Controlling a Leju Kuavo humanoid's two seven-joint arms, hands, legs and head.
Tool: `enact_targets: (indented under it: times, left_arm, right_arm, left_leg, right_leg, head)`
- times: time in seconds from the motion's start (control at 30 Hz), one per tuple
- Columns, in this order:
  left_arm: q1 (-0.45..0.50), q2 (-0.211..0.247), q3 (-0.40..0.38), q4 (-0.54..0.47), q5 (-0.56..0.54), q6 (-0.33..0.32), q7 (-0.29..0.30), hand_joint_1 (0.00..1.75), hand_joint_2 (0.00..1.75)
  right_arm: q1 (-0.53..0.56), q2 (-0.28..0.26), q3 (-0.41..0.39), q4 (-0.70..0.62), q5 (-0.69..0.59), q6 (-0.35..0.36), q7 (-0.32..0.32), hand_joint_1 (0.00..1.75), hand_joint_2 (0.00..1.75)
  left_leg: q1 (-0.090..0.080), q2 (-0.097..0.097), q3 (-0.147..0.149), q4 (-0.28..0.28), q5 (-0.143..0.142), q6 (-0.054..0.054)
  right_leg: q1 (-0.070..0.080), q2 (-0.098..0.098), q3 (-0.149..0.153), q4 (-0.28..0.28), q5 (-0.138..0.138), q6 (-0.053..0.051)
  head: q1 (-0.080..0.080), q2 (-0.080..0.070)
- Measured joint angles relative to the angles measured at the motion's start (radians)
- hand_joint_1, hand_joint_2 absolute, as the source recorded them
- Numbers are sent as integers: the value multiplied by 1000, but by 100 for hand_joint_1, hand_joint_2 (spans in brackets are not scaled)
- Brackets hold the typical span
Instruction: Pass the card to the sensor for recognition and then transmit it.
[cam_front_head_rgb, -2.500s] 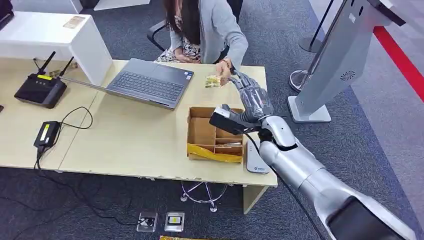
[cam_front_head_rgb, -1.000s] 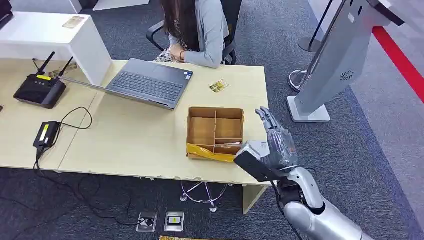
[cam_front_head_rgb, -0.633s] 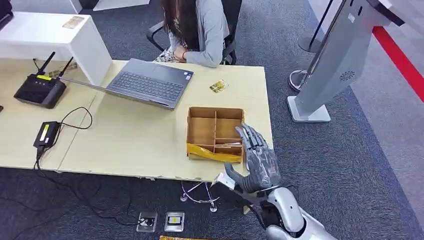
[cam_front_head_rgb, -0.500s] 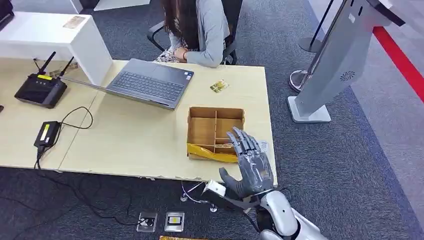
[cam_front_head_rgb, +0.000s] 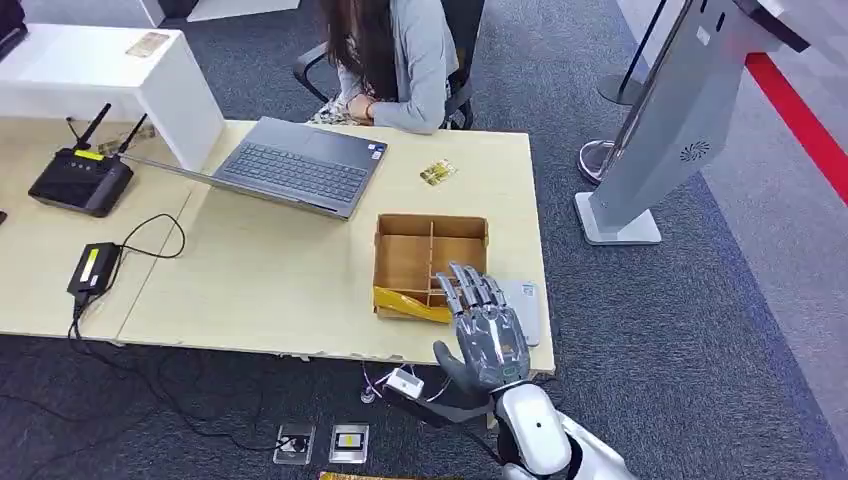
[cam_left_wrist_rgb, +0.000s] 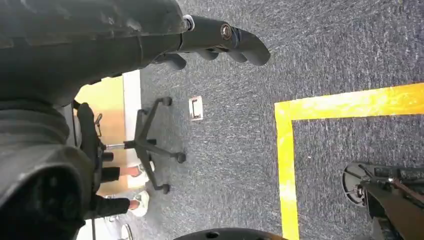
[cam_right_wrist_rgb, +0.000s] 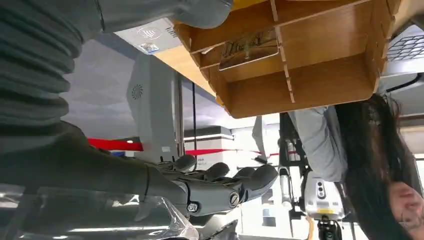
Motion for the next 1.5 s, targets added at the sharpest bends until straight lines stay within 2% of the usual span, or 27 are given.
enact_targets:
  times: [0.13, 0.53, 0.67, 0.9, 1.5]
  left_arm:
    - [0, 0, 0, 0, -2, -3, 0, 0, 0]
    - [0, 2, 0, 0, -24, -32, -5, 0, 0]
    - [0, 3, 0, 0, -31, -39, -5, 0, 0]
    - [-1, 6, 0, 0, -39, -53, -9, 0, 0]
    - [-1, 18, -1, 0, -64, -74, -30, 0, 0]
  right_arm:
    - [0, 16, -5, 5, 11, 21, 2, 0, 175]
    - [-7, 79, -47, 5, 30, 161, 14, 0, 175]
    - [-16, 99, -55, 5, 29, 184, 19, 0, 175]
    - [-30, 136, -77, 18, 33, 185, 29, 0, 175]
    - [-31, 151, -102, 73, 47, 183, 50, 0, 175]
  left_leg:
    - [0, 0, 0, 0, 0, 0]
    - [0, 0, 0, 0, 0, 0]
    - [0, 0, 0, 0, 0, 0]
    - [0, 0, 0, 0, 0, 0]
    - [0, 0, 0, 0, 0, 0]
  right_leg:
    - [0, 0, 0, 0, 0, 0]
    - [0, 0, 0, 0, 0, 0]
    - [0, 0, 0, 0, 0, 0]
    - [0, 0, 0, 0, 0, 0]
    - [0, 0, 0, 0, 0, 0]
  head:
    - [0, 0]
    - [0, 0]
    - [0, 0]
    - [0, 0]
    - [0, 0]
